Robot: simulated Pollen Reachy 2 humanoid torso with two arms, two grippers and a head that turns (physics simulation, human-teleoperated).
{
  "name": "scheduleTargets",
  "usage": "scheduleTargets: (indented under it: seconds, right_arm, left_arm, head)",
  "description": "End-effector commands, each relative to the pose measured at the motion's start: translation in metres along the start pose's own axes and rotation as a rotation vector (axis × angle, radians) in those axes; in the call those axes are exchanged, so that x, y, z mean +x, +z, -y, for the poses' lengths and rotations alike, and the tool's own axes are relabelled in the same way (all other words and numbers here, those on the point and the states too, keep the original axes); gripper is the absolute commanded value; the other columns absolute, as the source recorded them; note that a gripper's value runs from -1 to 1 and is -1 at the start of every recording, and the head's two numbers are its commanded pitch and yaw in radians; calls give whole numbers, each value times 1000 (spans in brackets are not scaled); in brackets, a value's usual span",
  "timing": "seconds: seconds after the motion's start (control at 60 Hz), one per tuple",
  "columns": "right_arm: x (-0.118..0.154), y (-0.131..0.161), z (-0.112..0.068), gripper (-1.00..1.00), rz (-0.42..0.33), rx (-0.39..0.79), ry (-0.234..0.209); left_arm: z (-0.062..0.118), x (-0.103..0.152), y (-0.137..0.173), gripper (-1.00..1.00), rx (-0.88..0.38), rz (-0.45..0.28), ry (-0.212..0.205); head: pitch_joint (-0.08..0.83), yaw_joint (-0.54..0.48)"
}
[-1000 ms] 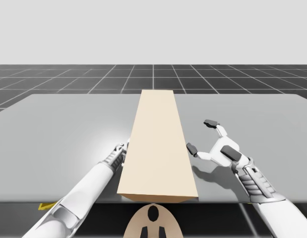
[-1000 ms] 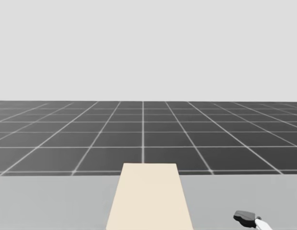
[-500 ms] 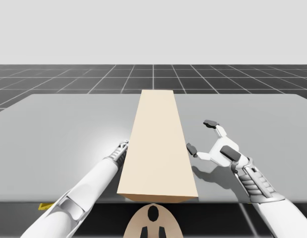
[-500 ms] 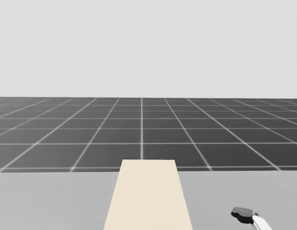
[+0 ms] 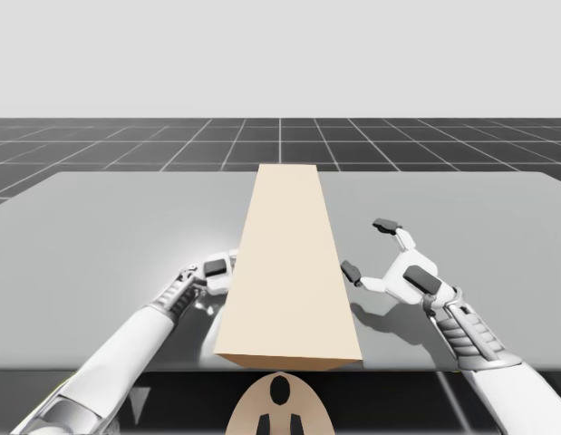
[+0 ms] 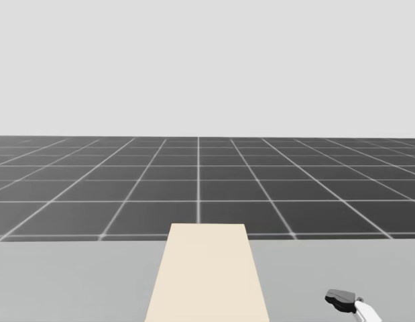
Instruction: Retrieve the object from inside the box.
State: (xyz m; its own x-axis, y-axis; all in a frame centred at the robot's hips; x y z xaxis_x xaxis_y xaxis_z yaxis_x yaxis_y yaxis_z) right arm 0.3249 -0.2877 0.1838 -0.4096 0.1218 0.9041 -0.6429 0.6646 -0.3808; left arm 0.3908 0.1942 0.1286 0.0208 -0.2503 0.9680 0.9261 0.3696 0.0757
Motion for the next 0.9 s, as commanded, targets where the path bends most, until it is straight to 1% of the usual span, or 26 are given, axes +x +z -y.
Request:
scheduleTargets:
  seconds: [0.017,0.033,0.067,0.083,0.217,0.267,0.317,0.367,0.483,0.533,0.583,0.6,0.633,0.65,0.75,0.767,0.8,0.833,0.85,0.9]
  right_arm:
    - [0,2,2,-1000,2,-3,3]
    - [0,2,2,-1000,2,-4,4]
    - [0,2,3,-1000,2,-4,5]
    - [0,3,3,-1000,2,-5,6]
    - [0,4,5,-1000,5,-10,9]
    - [0,4,6,-1000,7,-12,7]
    - [-1,4,6,-1000,5,-13,7]
    - [-2,4,6,-1000,5,-14,6]
    - [-3,6,7,-1000,6,-16,9]
    - [-3,6,7,-1000,6,-19,11]
    - [-4,6,6,-1000,6,-18,10]
    - [-4,6,6,-1000,6,-16,11]
    - [-5,6,6,-1000,6,-16,11]
    - [-5,6,6,-1000,5,-16,13]
    - [-5,6,6,-1000,5,-16,13]
    - [-6,6,6,-1000,6,-15,13]
    - [-6,6,6,-1000,5,-15,13]
    - [-6,7,6,-1000,4,-13,13]
    - [-6,7,6,-1000,4,-12,14]
    - [-7,7,6,-1000,3,-7,21]
  left_arm:
    - [-11,-9,62,1000,94,-25,-3]
    - [-10,-7,71,1000,110,-23,-12]
    - [-10,-6,77,1000,121,-24,-18]
    - [-9,-4,86,1000,132,-22,-27]
    - [-7,3,117,1000,180,-17,-48]
    - [-8,4,123,1000,200,-15,-52]
    - [-9,7,130,1000,218,1,-48]
    - [-11,11,133,1000,232,8,-56]
    - [-15,31,143,1000,260,26,-89]
    - [-17,43,147,1000,272,36,-107]
    - [-19,56,151,1000,287,38,-138]
    - [-20,64,154,1000,297,44,-152]
    - [-21,70,156,1000,301,48,-161]
    - [-22,78,159,1000,311,52,-177]
    - [-25,102,166,1000,335,65,-217]
    - [-26,112,169,1000,343,68,-235]
    - [-26,118,170,1000,350,72,-247]
    - [-25,131,174,1000,361,79,-272]
    - [-25,134,175,1000,363,82,-278]
    - [-23,149,179,1000,381,83,-319]
  head:
    - [52,-26]
    - [51,-26]
    - [51,-26]
    - [51,-26]
    - [49,-24]
    - [48,-22]
    - [47,-19]
    - [47,-19]
    - [46,-21]
    - [45,-21]
    - [45,-21]
    - [45,-21]
    - [45,-21]
    - [45,-21]
    - [45,-21]
    - [45,-20]
    - [45,-20]
    - [45,-21]
    - [45,-21]
    - [44,-21]
